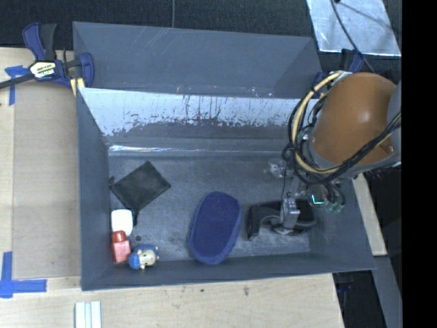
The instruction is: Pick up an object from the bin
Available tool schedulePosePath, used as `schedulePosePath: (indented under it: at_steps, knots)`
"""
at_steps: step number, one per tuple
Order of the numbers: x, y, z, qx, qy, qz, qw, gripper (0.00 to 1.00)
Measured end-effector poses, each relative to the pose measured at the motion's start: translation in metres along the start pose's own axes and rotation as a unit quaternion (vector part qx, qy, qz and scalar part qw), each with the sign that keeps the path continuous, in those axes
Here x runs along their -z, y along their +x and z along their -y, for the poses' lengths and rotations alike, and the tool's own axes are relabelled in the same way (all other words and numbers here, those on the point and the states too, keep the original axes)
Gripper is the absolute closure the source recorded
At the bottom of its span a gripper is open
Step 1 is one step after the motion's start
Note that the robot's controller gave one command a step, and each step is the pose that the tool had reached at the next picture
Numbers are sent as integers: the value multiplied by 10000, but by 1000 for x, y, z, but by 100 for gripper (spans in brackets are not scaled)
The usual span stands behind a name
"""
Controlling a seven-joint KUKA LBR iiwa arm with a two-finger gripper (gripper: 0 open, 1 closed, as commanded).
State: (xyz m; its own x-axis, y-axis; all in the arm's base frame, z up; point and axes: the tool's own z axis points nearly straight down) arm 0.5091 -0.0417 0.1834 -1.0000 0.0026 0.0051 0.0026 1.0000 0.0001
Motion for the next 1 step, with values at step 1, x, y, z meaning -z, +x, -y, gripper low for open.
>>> schedulePosePath:
  at_steps: [1]
  knots:
    - [-109, 10, 8, 800, 0, 1, 9968, 0]
